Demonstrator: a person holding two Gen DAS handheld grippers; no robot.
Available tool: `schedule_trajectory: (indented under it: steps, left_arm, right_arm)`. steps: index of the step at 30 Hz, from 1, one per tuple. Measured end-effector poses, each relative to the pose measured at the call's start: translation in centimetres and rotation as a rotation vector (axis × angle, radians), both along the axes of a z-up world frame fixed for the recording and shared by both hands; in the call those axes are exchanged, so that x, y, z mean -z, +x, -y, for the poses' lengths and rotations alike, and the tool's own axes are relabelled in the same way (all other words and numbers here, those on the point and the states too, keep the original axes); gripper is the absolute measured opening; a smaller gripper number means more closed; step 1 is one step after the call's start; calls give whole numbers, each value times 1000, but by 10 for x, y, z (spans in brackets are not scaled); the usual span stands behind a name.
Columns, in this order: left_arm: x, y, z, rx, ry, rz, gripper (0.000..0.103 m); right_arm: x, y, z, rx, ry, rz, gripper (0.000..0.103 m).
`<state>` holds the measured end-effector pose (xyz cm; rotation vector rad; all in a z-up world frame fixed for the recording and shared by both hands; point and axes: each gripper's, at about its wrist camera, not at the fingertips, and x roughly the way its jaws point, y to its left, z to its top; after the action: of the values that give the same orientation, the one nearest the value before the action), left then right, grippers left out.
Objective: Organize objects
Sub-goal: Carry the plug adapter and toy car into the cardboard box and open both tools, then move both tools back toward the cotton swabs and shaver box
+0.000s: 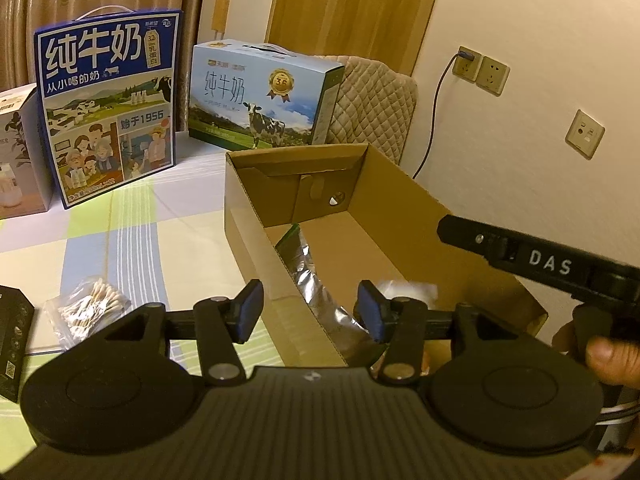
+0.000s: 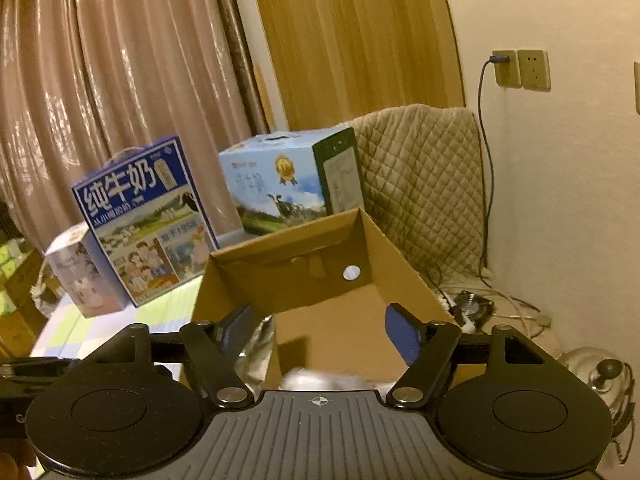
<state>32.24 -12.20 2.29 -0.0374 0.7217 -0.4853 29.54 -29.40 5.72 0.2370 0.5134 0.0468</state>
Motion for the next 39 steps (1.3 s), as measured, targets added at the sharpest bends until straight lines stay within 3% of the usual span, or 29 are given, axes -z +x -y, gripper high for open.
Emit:
schedule_trajectory:
  steps: [21,39]
  left_arm:
    - [4,-1,-9,-6,15,-7,51]
    - [5,-3,-48,-71,26,-5,72]
  right_arm:
    - [2,1,-6,-4,-31,-13,72]
    - [1,6,-43,-67,-50,-15,72]
